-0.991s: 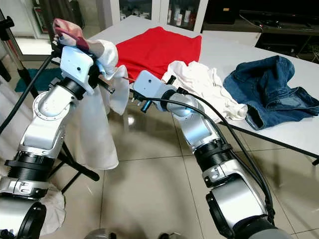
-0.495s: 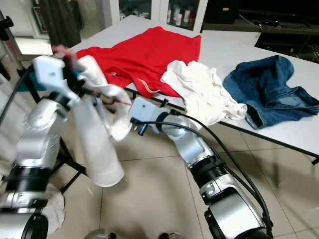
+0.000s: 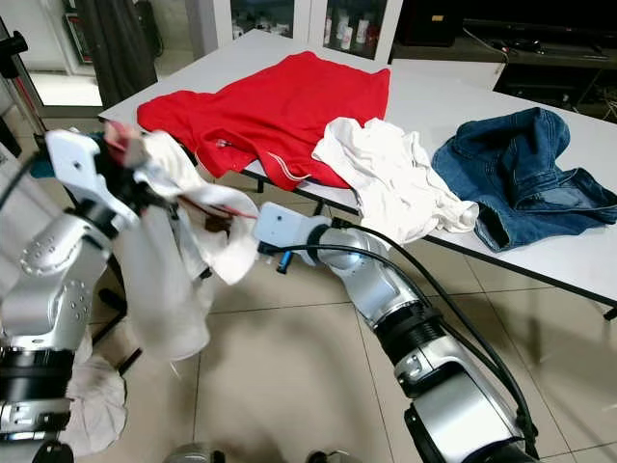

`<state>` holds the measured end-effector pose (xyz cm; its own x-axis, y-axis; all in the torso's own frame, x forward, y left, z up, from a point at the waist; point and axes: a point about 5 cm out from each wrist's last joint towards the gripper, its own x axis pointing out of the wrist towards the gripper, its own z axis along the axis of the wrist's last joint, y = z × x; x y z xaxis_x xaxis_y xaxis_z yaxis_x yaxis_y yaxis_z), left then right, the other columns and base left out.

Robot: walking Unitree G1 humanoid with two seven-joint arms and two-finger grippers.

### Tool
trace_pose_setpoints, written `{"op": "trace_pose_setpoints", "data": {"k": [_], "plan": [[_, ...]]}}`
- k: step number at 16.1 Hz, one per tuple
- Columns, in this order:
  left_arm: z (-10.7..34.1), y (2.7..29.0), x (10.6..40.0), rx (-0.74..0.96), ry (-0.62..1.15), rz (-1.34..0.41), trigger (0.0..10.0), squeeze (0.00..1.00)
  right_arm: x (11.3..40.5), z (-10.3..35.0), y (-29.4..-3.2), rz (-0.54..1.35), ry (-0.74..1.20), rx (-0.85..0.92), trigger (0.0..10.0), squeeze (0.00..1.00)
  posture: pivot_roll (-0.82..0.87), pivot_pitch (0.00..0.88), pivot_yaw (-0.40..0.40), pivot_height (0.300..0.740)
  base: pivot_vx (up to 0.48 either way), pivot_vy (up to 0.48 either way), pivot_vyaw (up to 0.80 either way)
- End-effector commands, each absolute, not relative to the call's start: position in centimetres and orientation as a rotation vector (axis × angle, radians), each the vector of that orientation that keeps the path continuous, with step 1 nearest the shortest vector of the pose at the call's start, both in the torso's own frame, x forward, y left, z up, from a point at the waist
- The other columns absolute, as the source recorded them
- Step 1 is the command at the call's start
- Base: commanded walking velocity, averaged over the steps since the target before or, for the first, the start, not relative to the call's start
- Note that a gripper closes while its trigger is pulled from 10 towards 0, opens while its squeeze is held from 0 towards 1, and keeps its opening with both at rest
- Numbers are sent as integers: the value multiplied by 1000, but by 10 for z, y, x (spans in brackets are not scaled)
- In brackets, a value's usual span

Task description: Hang hanger

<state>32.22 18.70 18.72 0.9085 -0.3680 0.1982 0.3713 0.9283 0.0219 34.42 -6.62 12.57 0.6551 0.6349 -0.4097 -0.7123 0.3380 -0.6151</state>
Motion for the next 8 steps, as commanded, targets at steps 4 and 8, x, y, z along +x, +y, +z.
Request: {"op": "trace_pose_setpoints", "data": {"k": [4, 8], "plan": [[195, 172, 307, 1, -204, -576, 10000, 0, 342, 112, -85, 904, 189, -992, 0, 59, 86, 0, -57, 740, 0, 0, 0], [188, 134, 272, 32, -126, -970, 10000, 0, 338, 104, -88, 939, 226, -1066, 0, 51, 77, 0, -44, 740, 0, 0, 0]]}}
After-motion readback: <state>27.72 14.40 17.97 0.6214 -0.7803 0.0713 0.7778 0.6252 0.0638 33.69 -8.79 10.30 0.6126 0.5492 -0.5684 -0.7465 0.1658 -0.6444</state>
